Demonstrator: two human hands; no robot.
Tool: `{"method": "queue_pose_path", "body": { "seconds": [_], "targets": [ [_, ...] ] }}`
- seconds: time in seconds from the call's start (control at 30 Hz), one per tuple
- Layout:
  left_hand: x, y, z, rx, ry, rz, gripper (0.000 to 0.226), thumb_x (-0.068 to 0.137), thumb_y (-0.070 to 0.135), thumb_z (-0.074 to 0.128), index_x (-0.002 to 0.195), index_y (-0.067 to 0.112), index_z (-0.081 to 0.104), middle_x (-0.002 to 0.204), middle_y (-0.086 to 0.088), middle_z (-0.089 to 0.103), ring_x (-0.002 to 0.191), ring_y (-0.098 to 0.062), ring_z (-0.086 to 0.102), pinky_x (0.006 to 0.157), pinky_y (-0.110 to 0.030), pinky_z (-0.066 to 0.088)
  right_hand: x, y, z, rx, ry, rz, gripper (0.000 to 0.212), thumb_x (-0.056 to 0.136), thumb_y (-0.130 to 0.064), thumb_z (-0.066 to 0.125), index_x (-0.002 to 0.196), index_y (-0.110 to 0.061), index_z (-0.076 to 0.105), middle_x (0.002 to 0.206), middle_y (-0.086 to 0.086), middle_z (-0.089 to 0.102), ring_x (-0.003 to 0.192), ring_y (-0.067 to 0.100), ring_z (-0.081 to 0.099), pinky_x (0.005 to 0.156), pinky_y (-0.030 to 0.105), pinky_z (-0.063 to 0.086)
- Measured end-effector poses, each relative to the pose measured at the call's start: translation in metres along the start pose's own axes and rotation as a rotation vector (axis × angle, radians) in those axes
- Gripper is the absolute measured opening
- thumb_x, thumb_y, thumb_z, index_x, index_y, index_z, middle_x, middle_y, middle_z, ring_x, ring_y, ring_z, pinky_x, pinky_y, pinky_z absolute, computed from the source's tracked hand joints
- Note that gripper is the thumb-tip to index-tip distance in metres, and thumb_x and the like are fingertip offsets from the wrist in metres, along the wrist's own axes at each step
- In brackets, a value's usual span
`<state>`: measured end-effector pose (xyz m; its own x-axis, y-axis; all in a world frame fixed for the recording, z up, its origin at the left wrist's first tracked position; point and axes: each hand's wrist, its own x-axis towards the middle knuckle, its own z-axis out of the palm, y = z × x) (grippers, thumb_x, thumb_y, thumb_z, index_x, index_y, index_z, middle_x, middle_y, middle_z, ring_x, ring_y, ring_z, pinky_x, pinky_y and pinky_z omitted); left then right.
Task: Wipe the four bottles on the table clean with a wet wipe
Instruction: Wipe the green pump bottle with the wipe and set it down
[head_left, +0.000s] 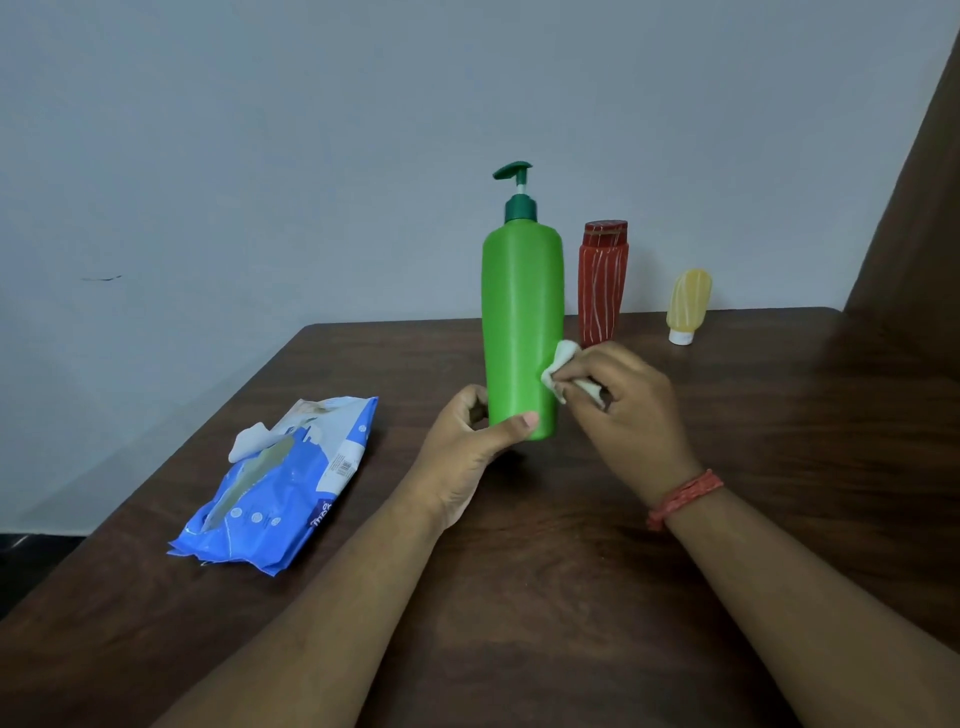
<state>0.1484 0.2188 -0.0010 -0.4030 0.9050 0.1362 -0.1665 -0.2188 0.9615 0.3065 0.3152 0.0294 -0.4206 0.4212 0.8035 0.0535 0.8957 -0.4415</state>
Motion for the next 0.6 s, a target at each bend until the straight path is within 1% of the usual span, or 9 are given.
{"method": "queue_pose_path", "body": {
  "seconds": [0.07,0.2,0.23,0.3,0.37,0.4,0.5,0.53,0.6],
  "targets": [
    [-0.001,-0.001,0.003,-0.001,-0.007,-0.005,0.050,0.057,0.026,0.089,0.095,0.015,0.059,0.095,-0.002,0.074,0.097,-0.020,0.069,0.095,-0.041,0.055,-0.001,-0.002,-0.001,0.009,0.037,0.010,0.009,0.084,0.000,0.073,0.089,-0.008,0.074,0.092,-0.001,0.065,0.088,0.006,0.061,0.076,0.016,0.047],
    [0.000,0.001,0.002,-0.091,0.042,0.007,0.044,0.068,0.017,0.089,0.093,0.014,0.053,0.089,-0.001,0.075,0.091,-0.018,0.070,0.089,-0.036,0.055,-0.006,-0.004,0.000,0.021,-0.218,-0.053,0.010,0.083,-0.004,0.075,0.089,-0.012,0.075,0.091,-0.005,0.062,0.084,0.003,0.060,0.072,0.010,0.042],
    [0.001,0.001,0.001,-0.095,0.051,0.008,0.043,0.068,0.019,0.086,0.094,0.013,0.053,0.091,-0.002,0.075,0.092,-0.019,0.069,0.092,-0.038,0.055,-0.006,-0.003,0.002,0.009,-0.221,-0.058,0.011,0.083,-0.004,0.075,0.089,-0.013,0.075,0.090,-0.005,0.062,0.084,0.004,0.060,0.072,0.012,0.043],
    [0.001,0.000,0.000,-0.078,0.058,0.009,0.047,0.069,0.022,0.090,0.097,0.013,0.053,0.096,-0.004,0.074,0.098,-0.020,0.068,0.099,-0.044,0.053,-0.005,-0.002,0.006,0.003,-0.124,-0.027,0.010,0.083,-0.002,0.075,0.087,-0.011,0.074,0.090,-0.003,0.062,0.083,0.006,0.060,0.071,0.016,0.046],
    [0.001,-0.001,0.000,-0.053,0.061,0.013,0.053,0.066,0.029,0.091,0.099,0.013,0.054,0.100,-0.006,0.072,0.102,-0.022,0.067,0.101,-0.047,0.051,-0.005,-0.004,0.007,0.018,-0.042,0.021,0.010,0.083,0.001,0.074,0.086,-0.008,0.073,0.090,-0.002,0.063,0.084,0.006,0.061,0.073,0.016,0.046],
    [0.001,-0.001,0.000,-0.046,0.067,0.017,0.056,0.061,0.034,0.090,0.099,0.013,0.054,0.100,-0.006,0.072,0.102,-0.023,0.066,0.102,-0.047,0.051,-0.006,-0.005,0.007,0.032,-0.059,0.027,0.009,0.082,0.000,0.074,0.086,-0.008,0.073,0.090,-0.002,0.063,0.084,0.005,0.061,0.073,0.015,0.046],
    [0.003,-0.002,-0.004,-0.036,0.092,0.038,0.059,0.054,0.039,0.090,0.095,0.014,0.054,0.094,-0.004,0.073,0.098,-0.023,0.066,0.105,-0.052,0.048,-0.010,-0.006,0.006,0.032,-0.233,-0.037,0.006,0.083,-0.007,0.073,0.085,-0.012,0.074,0.089,-0.005,0.063,0.083,0.004,0.060,0.073,0.010,0.043],
    [0.004,-0.002,-0.004,-0.027,0.101,0.040,0.060,0.054,0.040,0.091,0.095,0.014,0.055,0.095,-0.005,0.073,0.100,-0.024,0.066,0.107,-0.054,0.047,-0.010,-0.005,0.007,0.012,-0.227,-0.049,0.006,0.082,-0.007,0.073,0.085,-0.012,0.074,0.089,-0.005,0.063,0.082,0.004,0.060,0.072,0.010,0.043],
    [0.005,-0.002,-0.004,0.005,0.116,0.033,0.066,0.052,0.044,0.093,0.097,0.014,0.056,0.102,-0.009,0.072,0.110,-0.031,0.067,0.108,-0.057,0.046,-0.008,-0.001,0.010,-0.014,-0.108,0.001,0.008,0.082,-0.002,0.075,0.084,-0.010,0.073,0.088,-0.002,0.064,0.081,0.005,0.060,0.071,0.012,0.044]
  ]
}}
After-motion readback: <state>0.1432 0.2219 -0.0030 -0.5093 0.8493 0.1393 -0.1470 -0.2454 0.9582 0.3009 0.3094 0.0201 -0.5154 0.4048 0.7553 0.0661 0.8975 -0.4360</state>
